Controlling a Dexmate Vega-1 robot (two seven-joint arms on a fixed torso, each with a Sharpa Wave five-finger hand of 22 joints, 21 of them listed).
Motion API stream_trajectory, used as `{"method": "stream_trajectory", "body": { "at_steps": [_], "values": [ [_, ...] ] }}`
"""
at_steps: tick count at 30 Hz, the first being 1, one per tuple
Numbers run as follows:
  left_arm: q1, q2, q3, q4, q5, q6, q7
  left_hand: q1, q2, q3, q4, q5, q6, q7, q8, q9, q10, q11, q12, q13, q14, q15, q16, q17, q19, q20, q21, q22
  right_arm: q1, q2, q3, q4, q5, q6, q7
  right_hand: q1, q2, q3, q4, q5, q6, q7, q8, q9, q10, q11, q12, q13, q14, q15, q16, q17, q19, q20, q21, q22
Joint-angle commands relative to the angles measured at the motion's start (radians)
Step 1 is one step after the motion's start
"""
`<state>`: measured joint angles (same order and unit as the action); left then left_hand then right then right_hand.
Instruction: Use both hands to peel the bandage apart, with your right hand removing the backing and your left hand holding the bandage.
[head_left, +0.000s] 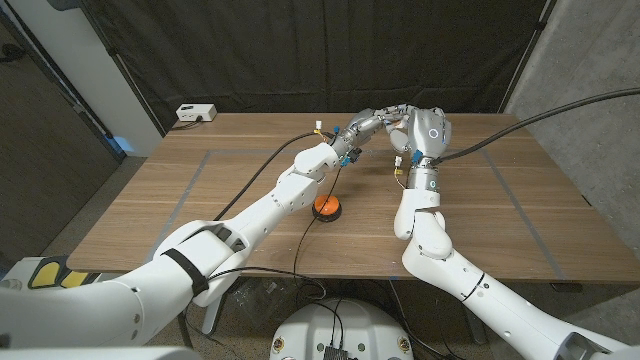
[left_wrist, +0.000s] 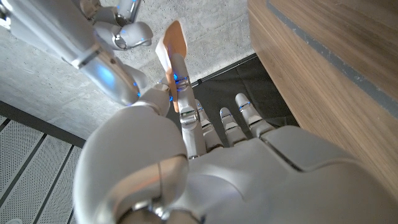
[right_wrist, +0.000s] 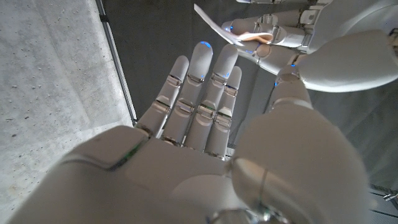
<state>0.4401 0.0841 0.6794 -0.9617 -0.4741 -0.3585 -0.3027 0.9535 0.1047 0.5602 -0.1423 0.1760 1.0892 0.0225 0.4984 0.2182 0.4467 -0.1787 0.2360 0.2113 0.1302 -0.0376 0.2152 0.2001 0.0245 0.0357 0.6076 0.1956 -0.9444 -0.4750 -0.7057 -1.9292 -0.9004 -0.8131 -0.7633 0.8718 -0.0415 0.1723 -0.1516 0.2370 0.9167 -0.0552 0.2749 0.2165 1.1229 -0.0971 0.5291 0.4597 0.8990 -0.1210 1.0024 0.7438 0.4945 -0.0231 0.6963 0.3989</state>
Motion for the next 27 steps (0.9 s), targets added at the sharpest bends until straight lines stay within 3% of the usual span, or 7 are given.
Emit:
{"method": "stream_trajectory", "body": {
  "at_steps": [1,7,12,19,23,27],
  "values": [
    [0.011,0.005,-0.003,-0.019,-0.010,-0.012,-0.013,-0.003,-0.002,0.003,-0.004,0.000,0.010,0.002,-0.007,0.002,0.010,0.001,-0.001,0.002,0.000,-0.072,-0.004,0.000,-0.005,-0.001,0.005,-0.001,0.006,0.007,0.002,0.017,0.022,-0.014,-0.023,0.014,0.000,-0.002,-0.001,0.008,0.004,-0.006,-0.001,0.004,0.003,-0.011,0.008,0.008,0.011,-0.103,0.007,0.002,0.007,-0.003,0.012,0.003],
    [0.018,0.010,-0.005,-0.033,-0.002,-0.017,0.010,-0.003,-0.002,0.003,-0.003,0.000,0.010,0.003,-0.008,0.003,0.010,0.002,-0.003,0.002,0.000,-0.073,-0.004,0.000,-0.005,-0.002,0.006,-0.001,0.001,-0.008,-0.002,-0.001,0.023,-0.032,-0.004,0.038,0.007,0.001,-0.004,0.014,0.002,-0.008,-0.005,0.005,-0.004,-0.011,0.014,0.019,0.013,-0.105,0.007,0.002,0.008,-0.008,0.018,0.002],
    [0.019,0.011,-0.006,-0.034,0.000,-0.020,0.017,-0.002,-0.003,0.004,-0.004,0.000,0.015,0.001,-0.008,0.001,0.014,0.001,-0.002,0.002,0.001,-0.074,-0.004,-0.001,-0.005,-0.002,0.007,-0.001,-0.003,-0.017,0.002,-0.008,0.027,-0.043,0.002,0.079,0.036,0.017,-0.007,0.022,0.008,-0.009,-0.005,0.007,-0.010,-0.008,0.019,0.031,0.009,-0.106,0.000,-0.005,0.009,-0.011,0.026,0.000],
    [0.018,0.013,-0.004,-0.035,0.006,-0.021,0.023,-0.003,-0.004,0.004,-0.004,0.000,0.013,-0.001,-0.009,0.002,0.014,0.002,-0.003,0.002,0.000,-0.075,-0.004,0.000,-0.005,-0.003,0.008,-0.001,-0.021,-0.025,0.019,-0.013,0.039,-0.044,-0.026,0.102,0.047,0.020,-0.006,0.021,0.008,-0.007,-0.008,0.007,-0.019,0.000,0.014,0.027,0.016,-0.106,0.001,-0.007,0.012,-0.018,0.036,-0.002],
    [0.018,0.012,-0.005,-0.036,0.006,-0.016,0.030,-0.003,-0.005,0.004,-0.004,0.000,0.016,-0.002,-0.009,0.002,0.015,0.002,-0.003,0.002,0.003,-0.073,-0.004,0.000,-0.004,-0.004,0.009,-0.001,-0.030,-0.032,0.023,-0.006,0.042,-0.019,-0.063,0.095,0.060,0.018,0.007,0.017,0.000,-0.008,-0.014,0.006,-0.022,0.000,0.007,0.019,0.013,-0.104,-0.006,-0.019,0.014,-0.014,0.041,-0.003],
    [0.016,0.008,-0.004,-0.030,0.001,-0.018,0.020,-0.003,-0.006,0.004,-0.004,0.000,0.015,0.002,-0.010,0.003,0.017,0.002,-0.003,0.002,0.004,-0.073,-0.003,0.000,-0.004,-0.004,0.009,-0.001,-0.027,-0.025,0.019,0.009,0.032,-0.020,-0.088,0.115,0.075,0.022,0.004,0.009,0.033,-0.018,-0.005,0.005,0.000,-0.007,0.008,0.009,0.034,-0.107,0.003,-0.020,0.033,-0.021,0.059,-0.005]
  ]
}}
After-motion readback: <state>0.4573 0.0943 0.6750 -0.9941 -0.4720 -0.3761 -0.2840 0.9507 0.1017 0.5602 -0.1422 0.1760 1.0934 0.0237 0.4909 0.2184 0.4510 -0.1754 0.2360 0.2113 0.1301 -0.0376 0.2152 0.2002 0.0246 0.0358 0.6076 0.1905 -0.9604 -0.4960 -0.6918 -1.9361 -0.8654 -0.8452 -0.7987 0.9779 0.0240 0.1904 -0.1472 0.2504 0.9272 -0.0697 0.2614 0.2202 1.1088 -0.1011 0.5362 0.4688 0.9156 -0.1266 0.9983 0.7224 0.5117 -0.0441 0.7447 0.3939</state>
